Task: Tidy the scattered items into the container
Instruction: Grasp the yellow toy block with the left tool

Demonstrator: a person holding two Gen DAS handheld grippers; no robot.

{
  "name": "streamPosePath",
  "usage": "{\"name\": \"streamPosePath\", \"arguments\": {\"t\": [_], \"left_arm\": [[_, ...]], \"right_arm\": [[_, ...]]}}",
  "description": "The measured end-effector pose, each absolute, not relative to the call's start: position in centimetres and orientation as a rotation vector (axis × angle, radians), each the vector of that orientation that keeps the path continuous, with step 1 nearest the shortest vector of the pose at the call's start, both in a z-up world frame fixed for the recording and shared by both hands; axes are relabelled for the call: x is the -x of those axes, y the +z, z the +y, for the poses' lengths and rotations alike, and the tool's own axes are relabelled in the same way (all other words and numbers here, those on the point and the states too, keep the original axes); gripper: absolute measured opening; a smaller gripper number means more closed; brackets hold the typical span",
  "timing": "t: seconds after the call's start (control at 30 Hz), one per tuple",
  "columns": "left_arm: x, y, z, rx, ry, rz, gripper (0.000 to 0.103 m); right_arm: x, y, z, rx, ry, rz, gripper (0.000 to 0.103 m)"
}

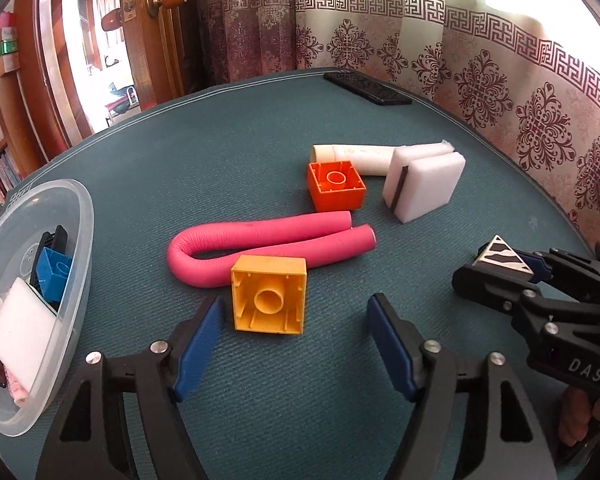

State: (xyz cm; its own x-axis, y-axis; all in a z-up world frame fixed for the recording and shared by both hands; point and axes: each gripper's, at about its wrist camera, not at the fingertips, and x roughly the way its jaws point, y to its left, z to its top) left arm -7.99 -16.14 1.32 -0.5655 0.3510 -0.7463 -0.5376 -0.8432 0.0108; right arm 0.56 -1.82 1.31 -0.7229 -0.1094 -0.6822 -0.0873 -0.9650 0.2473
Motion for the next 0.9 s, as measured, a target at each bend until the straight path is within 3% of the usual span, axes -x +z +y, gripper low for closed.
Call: {"name": "streamPosePath", "arguments": {"t": [0.13,0.3,0.9], "left_arm": [[8.5,1.5,-16.5,1.069,2.405,0.277,0.058],[8.6,1.5,-16.8,1.07,2.417,0.244,0.036],[7.7,2.4,-18.6,1.017,2.458,0.183,0.036]], "right_arm": [[-0.6,1.3,-1.8,-1.165,-2.876,-0.413,0.047],[-0.6,1.3,-1.8,-1.165,-2.877,-0.409,0.047],[-0.9,1.6,-1.8,-1.154,-2.925,-0.402,0.047]]}}
